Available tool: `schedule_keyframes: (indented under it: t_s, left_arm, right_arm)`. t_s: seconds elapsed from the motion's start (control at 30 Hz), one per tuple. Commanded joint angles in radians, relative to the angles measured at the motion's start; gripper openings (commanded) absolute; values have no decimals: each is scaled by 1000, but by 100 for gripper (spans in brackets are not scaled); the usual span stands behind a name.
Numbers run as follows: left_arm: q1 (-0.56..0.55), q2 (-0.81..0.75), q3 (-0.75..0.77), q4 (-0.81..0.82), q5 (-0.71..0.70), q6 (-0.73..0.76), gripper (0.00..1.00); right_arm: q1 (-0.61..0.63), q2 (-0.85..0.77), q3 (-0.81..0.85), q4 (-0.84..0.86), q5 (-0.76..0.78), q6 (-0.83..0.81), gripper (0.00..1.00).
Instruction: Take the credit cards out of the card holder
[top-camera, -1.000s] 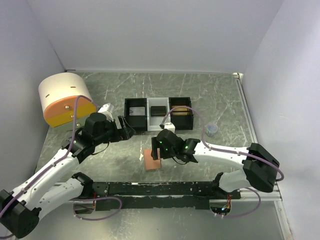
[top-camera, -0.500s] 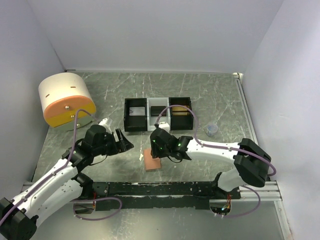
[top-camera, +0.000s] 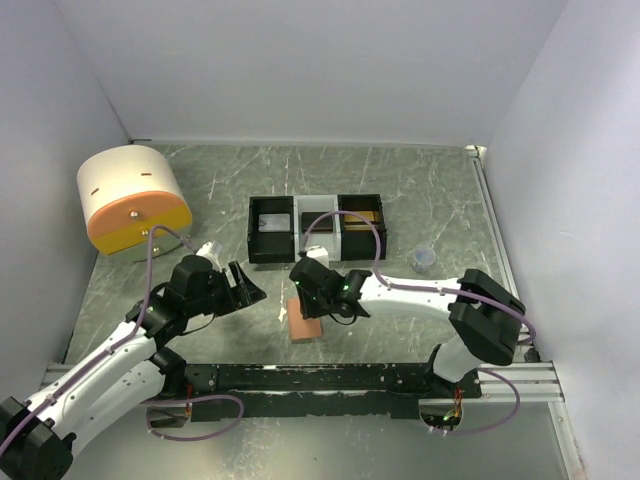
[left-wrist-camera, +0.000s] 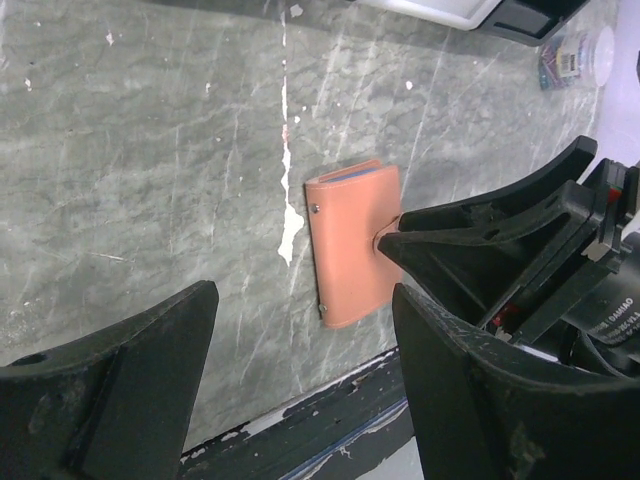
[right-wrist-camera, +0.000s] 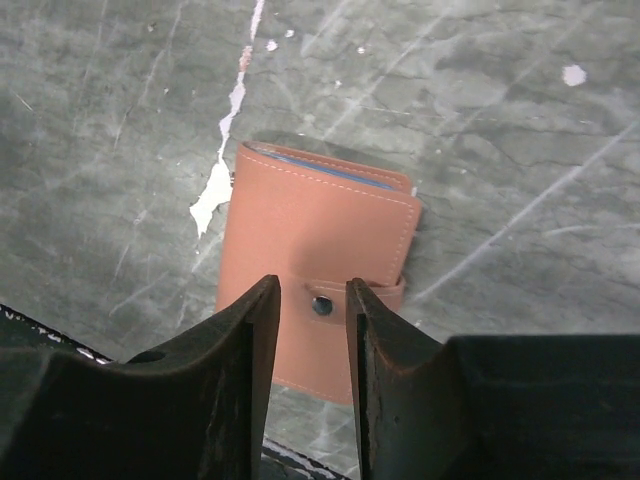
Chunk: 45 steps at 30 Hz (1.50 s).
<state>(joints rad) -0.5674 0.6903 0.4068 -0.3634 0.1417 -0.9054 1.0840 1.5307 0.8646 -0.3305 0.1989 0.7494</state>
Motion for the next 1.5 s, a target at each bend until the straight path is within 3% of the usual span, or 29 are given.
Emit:
schedule_keyframes:
  t_s: [0.0,0.33,0.7,1.07,1.27,1.47]
  left_arm:
    - [-3,25,25,27,16,5,82]
    - [-2,-8,-6,31,33,0,81]
    - [-5,3,-18,81,80,-20,81]
    - [-11,55,-45,145,121,-28,80]
    - [-42,99,-69,189,129,-36,78]
    - [-127,148,-59,255,104,-50,75]
  right_arm:
    - [40,58,67,-38,40,1,33]
    - [75,172,127,-255,241,75,30]
    - [90,114,193,-283,228,10,38]
    - [95,143,76,-217,162,107,42]
    - [95,177,56,-213,173,126,32]
    - [91,140,14,-132,122,100,11]
